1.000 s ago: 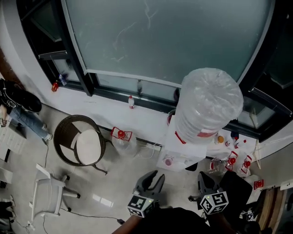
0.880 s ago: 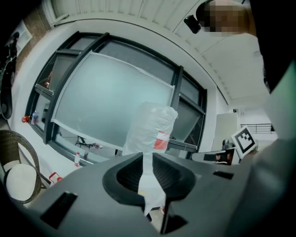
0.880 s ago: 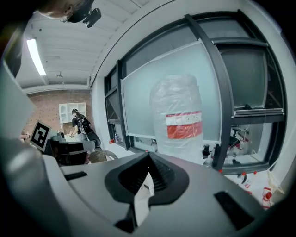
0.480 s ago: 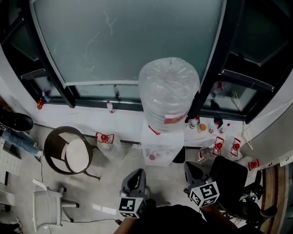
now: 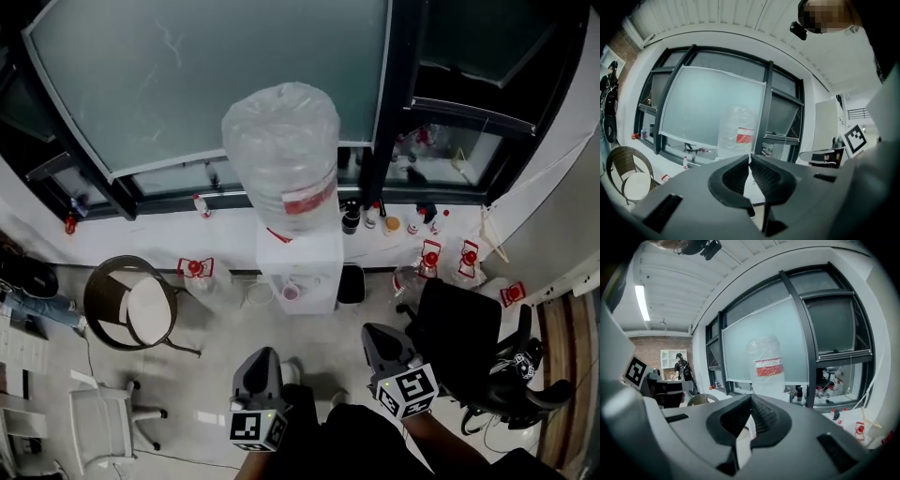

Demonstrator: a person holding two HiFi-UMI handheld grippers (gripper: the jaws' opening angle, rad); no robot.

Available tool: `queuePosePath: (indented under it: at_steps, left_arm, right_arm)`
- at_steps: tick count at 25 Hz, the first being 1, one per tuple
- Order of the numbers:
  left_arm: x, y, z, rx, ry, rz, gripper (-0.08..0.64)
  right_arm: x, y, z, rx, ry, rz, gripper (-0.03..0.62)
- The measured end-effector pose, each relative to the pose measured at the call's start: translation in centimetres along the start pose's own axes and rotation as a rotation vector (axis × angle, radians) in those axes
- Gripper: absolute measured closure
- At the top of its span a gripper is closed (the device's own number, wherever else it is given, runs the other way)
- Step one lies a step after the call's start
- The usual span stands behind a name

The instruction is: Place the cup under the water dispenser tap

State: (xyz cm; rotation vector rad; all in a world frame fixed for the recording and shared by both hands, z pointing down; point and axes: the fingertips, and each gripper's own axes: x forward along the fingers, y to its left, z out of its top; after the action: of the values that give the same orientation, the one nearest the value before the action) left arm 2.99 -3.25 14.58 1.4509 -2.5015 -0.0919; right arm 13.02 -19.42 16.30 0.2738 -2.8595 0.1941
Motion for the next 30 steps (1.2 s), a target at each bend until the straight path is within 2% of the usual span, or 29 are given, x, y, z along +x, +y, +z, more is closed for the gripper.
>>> queuePosePath:
  at_steps: [4,11,17,22,26,30]
  left_arm:
    - [-1.8,-2.2,-2.0,0.009,0.03,0.002,0.538]
    - [-3.7,-3.4,-2.2,0.004,0.006,0.01,0.538]
    - [-5.9,-2.7,-2.0,0.009,-0.021,-0.002,0.538]
    - [-8.3,-1.3,-1.8,-0.073,-0.027,-0.016,0.538]
    - [-10.2,-0.6,-0.6,0.007,-0.049,-0.05,0.538]
    - [-10.7,-0.3,-0.2,0.027,-0.049,-0.089,0.538]
  right_arm:
    - [-2.7,-0.6,-1.8,-0.005,0.026,0.001,0.594]
    - [-5.6,-1.0,-3.1,-0.014,0.037,-0.039,0.595]
    - [-6.3,1.3,-3.0,-0.039,0.018,-0.045,0.595]
    - [-8.3,3.2,-1.8,-0.106,0.005,-0.114,0.595]
    - [-9.5,5.3,-1.9,-0.084,0.02,-0.121,0.595]
    - [-9.7,6.6,-2.1,-0.083,0.028,-0.139,0.595]
